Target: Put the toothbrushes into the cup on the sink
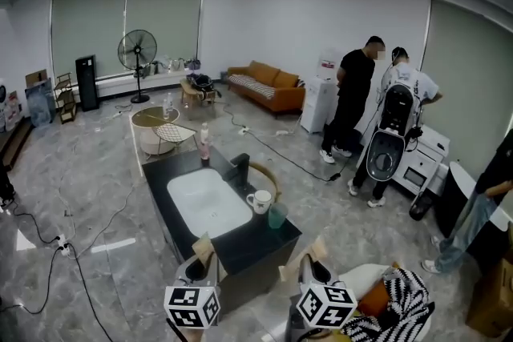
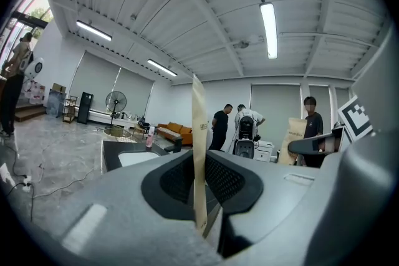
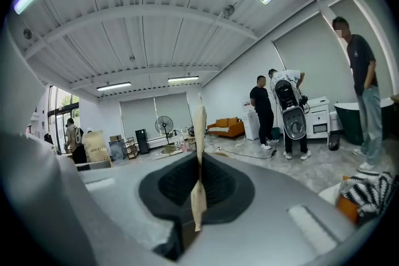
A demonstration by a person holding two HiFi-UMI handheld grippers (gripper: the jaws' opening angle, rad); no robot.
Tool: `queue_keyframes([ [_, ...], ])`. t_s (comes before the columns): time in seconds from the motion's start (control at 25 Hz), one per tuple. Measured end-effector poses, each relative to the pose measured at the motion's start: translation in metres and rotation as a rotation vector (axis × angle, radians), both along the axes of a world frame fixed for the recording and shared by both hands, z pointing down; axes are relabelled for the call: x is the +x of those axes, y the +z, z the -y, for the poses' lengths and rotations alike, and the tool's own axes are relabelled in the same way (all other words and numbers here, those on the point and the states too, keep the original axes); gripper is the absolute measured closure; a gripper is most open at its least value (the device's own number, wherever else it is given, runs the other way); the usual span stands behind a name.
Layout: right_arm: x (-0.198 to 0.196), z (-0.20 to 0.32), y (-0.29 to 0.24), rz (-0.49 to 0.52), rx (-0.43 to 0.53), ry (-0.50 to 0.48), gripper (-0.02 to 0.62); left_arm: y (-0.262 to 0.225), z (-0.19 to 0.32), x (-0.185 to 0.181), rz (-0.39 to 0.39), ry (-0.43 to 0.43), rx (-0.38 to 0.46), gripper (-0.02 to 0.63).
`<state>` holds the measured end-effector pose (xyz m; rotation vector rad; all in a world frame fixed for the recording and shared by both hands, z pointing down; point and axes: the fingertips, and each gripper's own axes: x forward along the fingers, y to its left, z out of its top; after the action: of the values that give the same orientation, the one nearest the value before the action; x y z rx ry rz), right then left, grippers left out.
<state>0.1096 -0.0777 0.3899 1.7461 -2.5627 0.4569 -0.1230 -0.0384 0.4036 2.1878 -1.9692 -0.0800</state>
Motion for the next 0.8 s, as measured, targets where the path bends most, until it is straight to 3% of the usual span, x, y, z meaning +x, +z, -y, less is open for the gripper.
queue_keyframes([
  [0.52, -0.046, 0.086, -0.008, -0.014, 0.008, 0.057, 0.588, 0.0, 0.102, -0.044, -0.02, 0.069, 0.006, 0.558],
  [0.8, -0.053, 0.096, 0.002, -0.045, -0.01, 0.095, 0.588, 0.014, 0.126, -0.054, -0.059, 0.099, 0.001, 0.558],
])
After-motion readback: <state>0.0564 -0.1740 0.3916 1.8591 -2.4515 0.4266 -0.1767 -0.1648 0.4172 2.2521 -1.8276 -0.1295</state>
